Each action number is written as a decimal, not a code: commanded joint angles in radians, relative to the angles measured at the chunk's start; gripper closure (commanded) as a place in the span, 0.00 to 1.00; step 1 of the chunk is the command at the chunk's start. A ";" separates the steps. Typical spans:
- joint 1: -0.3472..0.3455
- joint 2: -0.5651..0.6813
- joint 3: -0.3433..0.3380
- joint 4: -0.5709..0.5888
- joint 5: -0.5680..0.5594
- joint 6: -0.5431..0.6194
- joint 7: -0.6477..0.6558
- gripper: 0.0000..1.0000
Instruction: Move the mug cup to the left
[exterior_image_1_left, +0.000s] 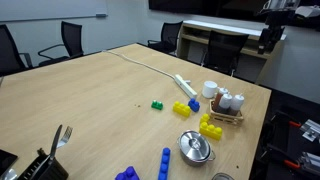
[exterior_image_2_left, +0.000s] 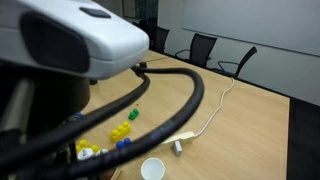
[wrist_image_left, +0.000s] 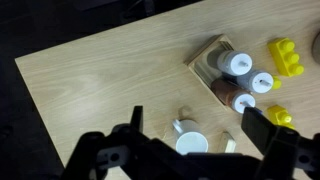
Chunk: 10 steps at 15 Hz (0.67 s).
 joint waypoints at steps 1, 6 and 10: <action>-0.007 0.001 0.007 0.001 0.003 -0.001 -0.002 0.00; 0.008 0.108 0.036 0.051 0.014 0.007 0.059 0.00; 0.020 0.132 0.045 0.043 0.009 0.039 0.053 0.00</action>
